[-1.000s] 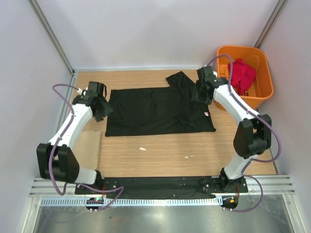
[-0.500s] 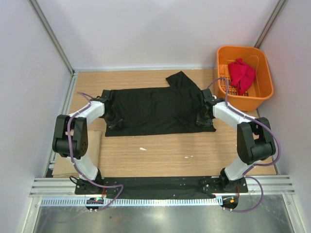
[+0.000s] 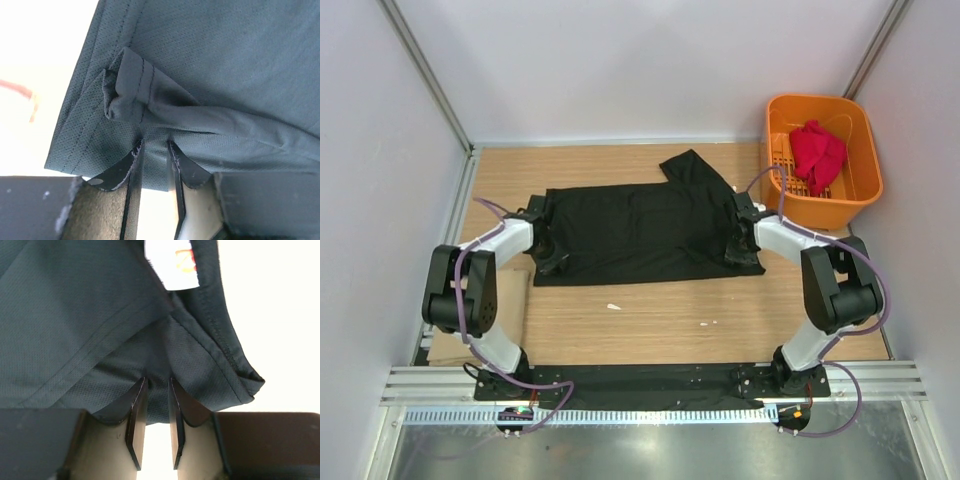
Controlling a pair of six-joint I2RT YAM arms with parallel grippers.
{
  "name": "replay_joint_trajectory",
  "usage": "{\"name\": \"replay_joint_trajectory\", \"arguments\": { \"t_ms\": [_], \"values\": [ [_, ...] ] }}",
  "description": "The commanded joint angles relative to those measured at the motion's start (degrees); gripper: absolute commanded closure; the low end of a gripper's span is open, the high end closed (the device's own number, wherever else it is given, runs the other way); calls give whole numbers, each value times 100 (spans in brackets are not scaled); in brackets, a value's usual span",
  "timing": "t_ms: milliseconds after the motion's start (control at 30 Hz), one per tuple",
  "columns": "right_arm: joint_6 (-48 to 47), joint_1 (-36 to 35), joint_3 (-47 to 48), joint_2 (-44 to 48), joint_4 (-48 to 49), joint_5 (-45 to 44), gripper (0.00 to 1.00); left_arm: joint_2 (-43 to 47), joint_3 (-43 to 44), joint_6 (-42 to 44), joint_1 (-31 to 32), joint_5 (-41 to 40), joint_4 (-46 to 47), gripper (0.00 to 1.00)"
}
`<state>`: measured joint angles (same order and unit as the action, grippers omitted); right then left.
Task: Fold and stack the t-shirts
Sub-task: Fold the tshirt
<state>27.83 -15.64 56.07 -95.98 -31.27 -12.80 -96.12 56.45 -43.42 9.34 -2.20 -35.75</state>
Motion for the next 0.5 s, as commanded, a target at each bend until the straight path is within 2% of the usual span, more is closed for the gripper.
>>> {"name": "replay_joint_trajectory", "arguments": {
  "t_ms": [0, 67, 133, 167, 233, 300, 400, 467],
  "values": [
    [292, 8, -386, 377, -511, -180, 71, 180, -564, -184, -20, -440, -398, 73],
    [336, -9, -492, 641, -722, -101, 70, 566, -731, -246, -20, -422, -564, 72],
    [302, -36, -388, 1072, -828, -30, 67, 1022, -706, -229, -20, -352, -705, 66],
    [241, -36, -282, 1169, -837, -12, 64, 1173, -635, -220, -20, -343, -880, 55],
    [4, -36, 234, 1240, -767, 23, 58, 1349, -206, -89, -20, -352, -1021, 46],
    [-181, -36, 709, 1048, -636, 40, 54, 1411, 450, 69, -29, -360, -1189, 38],
    [-550, -36, 1860, 258, -363, 180, 45, 1106, 1408, 447, -38, -431, -1260, 34],
    [-787, -36, 2914, -603, -267, 303, 39, 885, 1798, 771, -116, -361, -1049, 33]
  ]
}}
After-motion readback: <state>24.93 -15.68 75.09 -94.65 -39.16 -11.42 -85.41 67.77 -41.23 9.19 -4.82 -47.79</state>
